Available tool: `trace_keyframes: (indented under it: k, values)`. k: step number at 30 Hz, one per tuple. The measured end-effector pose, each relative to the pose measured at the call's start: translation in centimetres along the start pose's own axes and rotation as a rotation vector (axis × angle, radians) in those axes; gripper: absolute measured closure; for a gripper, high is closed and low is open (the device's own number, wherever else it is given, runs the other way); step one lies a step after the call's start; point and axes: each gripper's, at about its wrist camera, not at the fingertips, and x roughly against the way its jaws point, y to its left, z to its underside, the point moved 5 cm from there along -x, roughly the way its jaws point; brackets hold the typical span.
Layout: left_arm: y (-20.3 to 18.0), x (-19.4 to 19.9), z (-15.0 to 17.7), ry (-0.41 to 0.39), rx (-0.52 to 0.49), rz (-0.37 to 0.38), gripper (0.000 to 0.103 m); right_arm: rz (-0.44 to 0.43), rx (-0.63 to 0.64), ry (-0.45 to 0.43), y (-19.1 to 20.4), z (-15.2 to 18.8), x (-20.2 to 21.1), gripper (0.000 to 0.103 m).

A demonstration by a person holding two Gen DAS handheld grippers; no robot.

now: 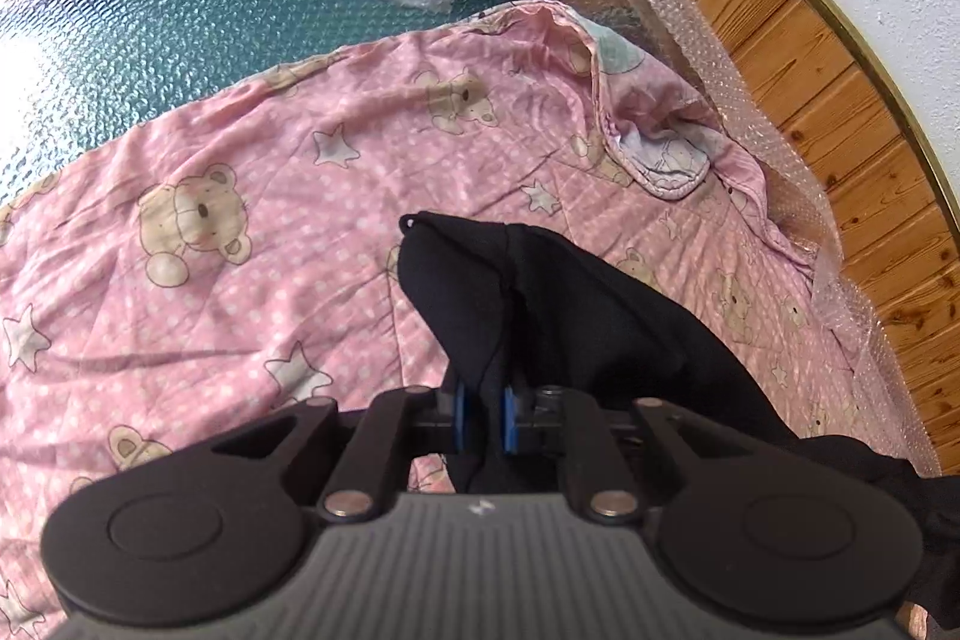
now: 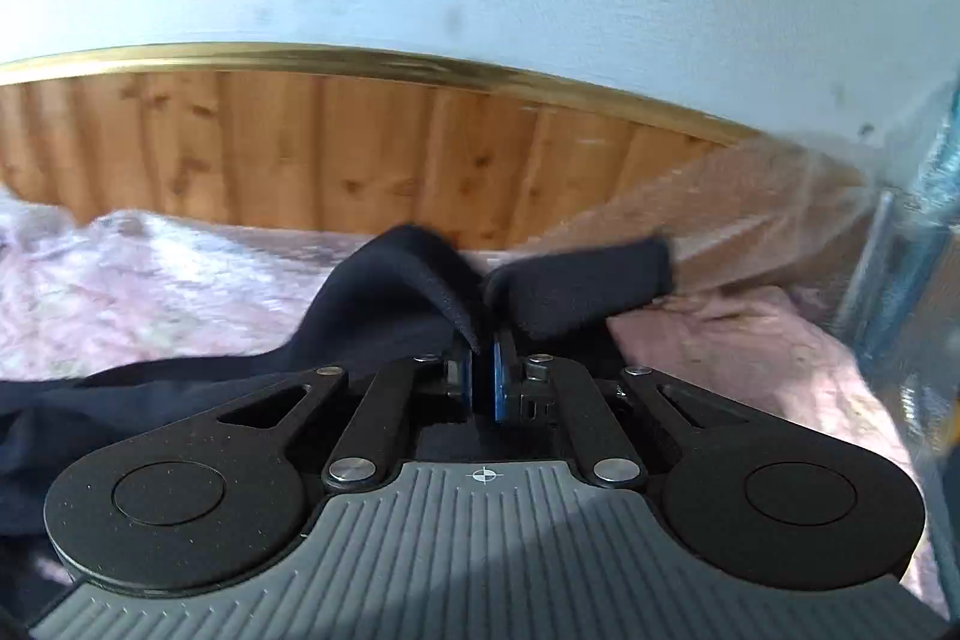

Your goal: Fold clothes

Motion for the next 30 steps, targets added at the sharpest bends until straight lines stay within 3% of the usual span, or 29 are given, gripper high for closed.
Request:
trace_keyframes:
  k: [2,5,7,12,14,16,20,22,23,24,25,26,30]
  values:
    - [-0.6,-0.6,0.1,0.01,-0.008,0.005,0.092,-0.172,0.016,0.161,3.2,4.1,-1.5,0.075]
    - [-1.5,-0.5,-0.1,0.01,-0.05,0.012,0.092,-0.141,-0.022,0.256,3.9,8.9,-2.6,0.054]
    - [-1.8,-0.3,-0.2,0.01,-0.081,0.005,0.092,-0.096,-0.104,0.283,2.4,10.7,-2.8,0.051]
    - [-1.6,-0.6,-0.5,0.032,-0.072,-0.007,0.092,-0.047,-0.013,0.242,2.1,10.1,-2.6,0.04]
    - [-1.7,-0.7,-0.5,0.038,-0.07,-0.005,0.092,-0.07,0.106,0.191,4.1,8.8,-1.9,0.023]
    - [-2.1,-0.7,-0.3,0.039,-0.084,-0.003,0.092,-0.109,0.262,0.144,7.1,7.8,-1.6,0.012]
    - [-2.6,-0.5,0.1,0.04,-0.1,-0.004,0.092,-0.111,0.427,0.174,10.4,6.9,-5.1,0.011]
    - [-2.6,-0.3,0.1,0.032,-0.099,-0.004,0.092,-0.035,0.418,0.245,9.2,7.1,-8.1,0.016]
    - [-2.7,-0.1,-0.1,0.025,-0.102,-0.002,0.092,-0.008,0.399,0.3,8.3,7.4,-9.6,0.042]
    - [-2.9,0.1,-0.5,0.016,-0.108,0.002,0.092,-0.067,0.294,0.356,6.7,7.5,-10.4,0.055]
    - [-3.2,0.2,-0.8,0.006,-0.114,0.006,0.092,-0.146,0.167,0.412,5.1,7.5,-11.0,0.081]
    - [-3.5,0.4,-1.3,-0.009,-0.125,0.012,0.092,-0.19,0.072,0.428,3.8,7.0,-10.9,0.098]
    - [-6.5,1.2,-3.4,-0.072,-0.18,0.085,0.092,-0.068,0.001,0.267,-2.7,2.8,-6.7,0.1]
